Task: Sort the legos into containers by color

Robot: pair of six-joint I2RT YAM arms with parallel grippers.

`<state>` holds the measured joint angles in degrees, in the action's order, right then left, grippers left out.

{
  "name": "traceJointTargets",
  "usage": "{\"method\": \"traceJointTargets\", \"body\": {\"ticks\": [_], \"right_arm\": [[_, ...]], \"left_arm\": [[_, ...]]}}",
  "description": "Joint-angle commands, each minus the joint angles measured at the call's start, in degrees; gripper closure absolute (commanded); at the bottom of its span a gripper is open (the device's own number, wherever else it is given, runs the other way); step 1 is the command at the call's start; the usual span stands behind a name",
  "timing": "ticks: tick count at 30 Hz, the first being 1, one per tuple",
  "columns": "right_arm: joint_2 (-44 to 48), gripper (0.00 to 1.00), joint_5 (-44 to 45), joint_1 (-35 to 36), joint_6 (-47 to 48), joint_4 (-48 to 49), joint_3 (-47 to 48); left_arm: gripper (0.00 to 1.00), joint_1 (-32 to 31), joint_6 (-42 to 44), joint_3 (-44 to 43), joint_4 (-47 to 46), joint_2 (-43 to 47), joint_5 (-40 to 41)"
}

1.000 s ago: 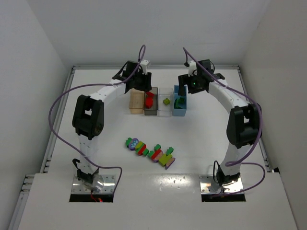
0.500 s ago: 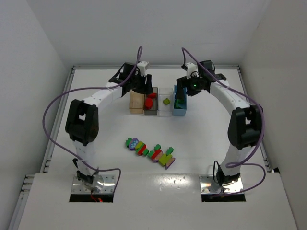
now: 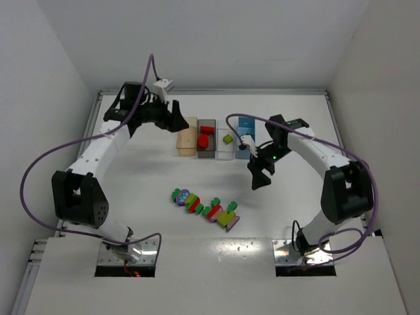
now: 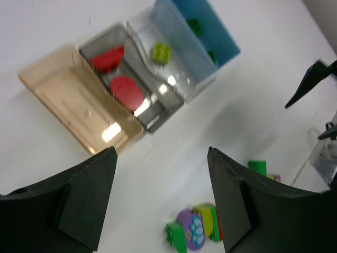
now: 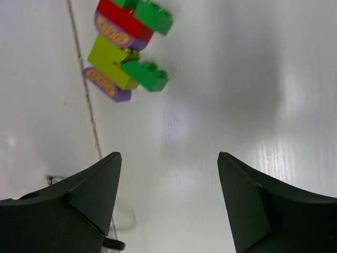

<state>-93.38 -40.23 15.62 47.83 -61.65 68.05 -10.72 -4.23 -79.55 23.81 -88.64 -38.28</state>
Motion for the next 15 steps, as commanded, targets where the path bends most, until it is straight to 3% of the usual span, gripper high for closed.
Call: {"method": "traceJointTargets", "body": {"ticks": [1, 5, 7, 12, 15], "right_arm": [[1.63, 0.26, -0.82, 1.52, 11.84, -3.39, 1.02], [0.31, 0.26, -0.82, 2.05, 10.79, -3.39, 3.48], [-0.3, 0.26, -0.82, 2.05, 10.09, -3.39, 3.49], [-0.92, 0.26, -0.3, 2.05, 8.51, -4.01, 4.02], [-1.45, 0.26, -0.29, 2.05, 7.37, -3.48, 4.02]], "left_arm": [[0.25, 1.75, 5.54, 2.99, 8.87, 3.47, -4.61], [0.27, 1.76, 13.52, 13.25, 13.61, 11.81, -0.49], [0.24, -1.22, 25.02, 15.12, 20.35, 14.1, 4.5], [0.22, -1.33, 53.55, 16.62, 36.54, 11.92, 6.03], [0.22, -1.32, 62.9, 18.28, 41.04, 10.86, 4.98]]}}
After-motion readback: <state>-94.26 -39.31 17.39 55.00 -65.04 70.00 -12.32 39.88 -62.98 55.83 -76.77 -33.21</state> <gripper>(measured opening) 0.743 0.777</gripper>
